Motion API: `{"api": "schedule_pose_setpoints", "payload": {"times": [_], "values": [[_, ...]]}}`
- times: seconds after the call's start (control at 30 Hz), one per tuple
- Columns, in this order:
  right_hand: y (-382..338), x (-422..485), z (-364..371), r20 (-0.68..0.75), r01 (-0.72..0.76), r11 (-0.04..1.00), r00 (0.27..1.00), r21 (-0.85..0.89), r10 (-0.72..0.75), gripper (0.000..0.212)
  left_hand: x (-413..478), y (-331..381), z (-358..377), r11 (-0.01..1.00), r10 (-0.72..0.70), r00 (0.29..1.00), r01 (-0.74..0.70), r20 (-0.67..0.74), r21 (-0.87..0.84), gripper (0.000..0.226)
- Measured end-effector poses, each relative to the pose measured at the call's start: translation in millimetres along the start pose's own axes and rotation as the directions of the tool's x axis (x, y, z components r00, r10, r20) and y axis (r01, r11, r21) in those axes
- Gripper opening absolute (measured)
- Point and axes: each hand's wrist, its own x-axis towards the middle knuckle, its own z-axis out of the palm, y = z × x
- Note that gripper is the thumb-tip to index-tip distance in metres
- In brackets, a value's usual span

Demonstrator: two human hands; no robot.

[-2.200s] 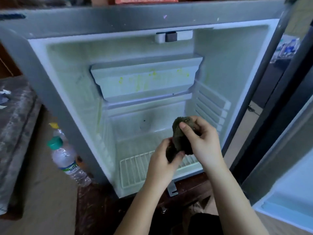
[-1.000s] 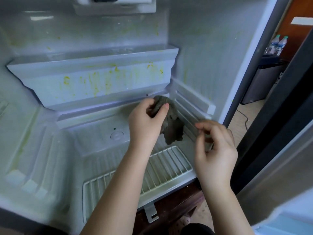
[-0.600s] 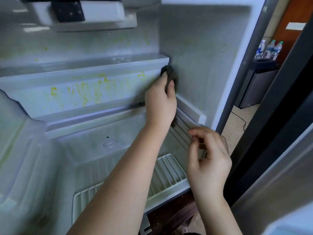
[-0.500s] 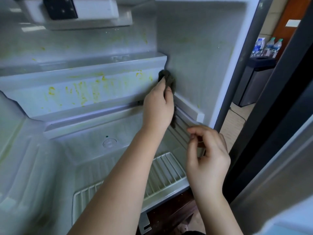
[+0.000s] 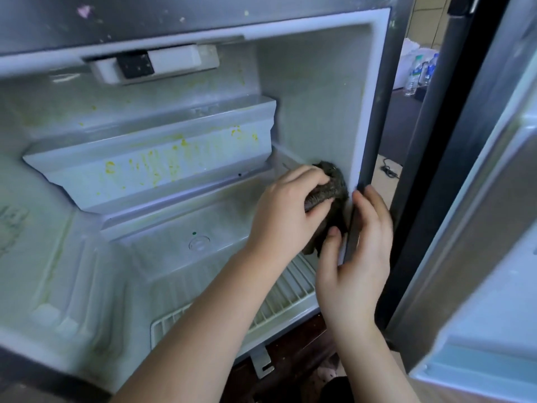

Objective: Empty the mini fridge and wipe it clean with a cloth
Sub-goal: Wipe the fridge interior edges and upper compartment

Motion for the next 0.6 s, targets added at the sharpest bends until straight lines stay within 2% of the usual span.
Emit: {"api": "schedule_pose_setpoints", "payload": {"times": [0.13,0.27,0.43,0.5,0.6], "values": [[10,2,2,0.039,-0.043,0.998,0.998,-0.037,0.045,0.063,9,-5,2,0.999,-0.052,0.998,0.051,-0.042,-0.007,0.021],[17,2,6,0.044,-0.049,0.997,0.998,-0.060,0.051,0.064,23,-31,4,0.975,-0.211,0.974,0.217,-0.085,0.057,0.033],[22,1,6,0.061,-0.024,0.998,0.998,-0.057,0.027,0.066,48,-58,5,0.925,-0.323,0.937,0.342,-0.131,0.166,0.028],[22,2,3,0.079,-0.025,0.998,0.996,-0.052,0.029,0.067,47,-58,6,0.914,-0.363,0.923,0.379,-0.126,0.144,0.028],[21,2,0,0.104,-0.023,0.999,0.994,-0.035,0.027,0.067,30,-37,9,0.917,-0.399,0.912,0.399,-0.099,-0.015,0.032]]}}
